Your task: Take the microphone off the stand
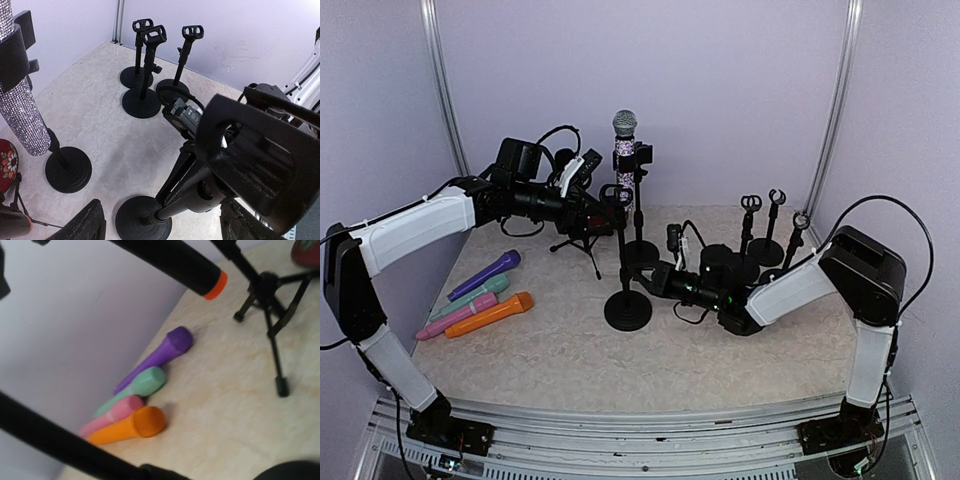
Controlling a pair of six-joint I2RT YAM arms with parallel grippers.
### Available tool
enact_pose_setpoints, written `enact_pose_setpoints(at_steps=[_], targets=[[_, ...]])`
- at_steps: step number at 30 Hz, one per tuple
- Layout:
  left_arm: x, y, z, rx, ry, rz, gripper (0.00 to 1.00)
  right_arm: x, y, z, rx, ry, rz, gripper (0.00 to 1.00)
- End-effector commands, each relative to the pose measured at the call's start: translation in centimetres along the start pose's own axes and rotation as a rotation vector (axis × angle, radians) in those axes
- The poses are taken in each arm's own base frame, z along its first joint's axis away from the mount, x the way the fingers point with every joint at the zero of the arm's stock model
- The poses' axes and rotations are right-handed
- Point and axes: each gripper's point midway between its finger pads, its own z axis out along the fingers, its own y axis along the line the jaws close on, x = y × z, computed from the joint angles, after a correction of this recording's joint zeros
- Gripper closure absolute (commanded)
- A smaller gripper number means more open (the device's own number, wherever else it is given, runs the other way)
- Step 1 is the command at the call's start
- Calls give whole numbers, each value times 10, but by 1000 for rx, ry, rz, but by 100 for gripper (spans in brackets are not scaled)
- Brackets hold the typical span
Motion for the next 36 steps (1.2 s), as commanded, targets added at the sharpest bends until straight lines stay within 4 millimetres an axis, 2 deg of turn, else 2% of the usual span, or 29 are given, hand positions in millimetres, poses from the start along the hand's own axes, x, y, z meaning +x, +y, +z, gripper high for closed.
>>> enact_pose_setpoints(at_steps=[1, 6, 15, 19, 21, 24, 28, 30, 35, 36], targets=[[-20, -4, 4, 16, -41, 36, 23, 55, -36, -9, 196, 174, -318, 100], [-16, -3, 5, 12, -26, 47, 24, 57, -27, -8, 221, 185, -516, 100], [-10, -10, 9, 21, 1, 75, 24, 65, -22, -14, 220, 210, -681, 100], [-4, -13, 8, 29, 27, 86, 23, 50, -4, -18, 194, 172, -668, 64], [-2, -15, 4, 26, 38, 98, 23, 35, 12, -22, 172, 126, -652, 49], [-2, -18, -8, 18, 39, 116, 21, 14, 34, -32, 130, 59, -605, 36], [3, -19, -27, -4, 48, 136, 18, -2, 58, -43, 37, 46, -506, 32], [11, -18, -38, -19, 59, 131, 15, -8, 54, -46, 35, 65, -410, 33], [26, -15, -67, -68, 77, 134, 12, -13, 27, -44, 72, 157, -72, 35], [29, -14, -72, -78, 78, 131, 11, -13, 28, -44, 55, 162, -28, 34]])
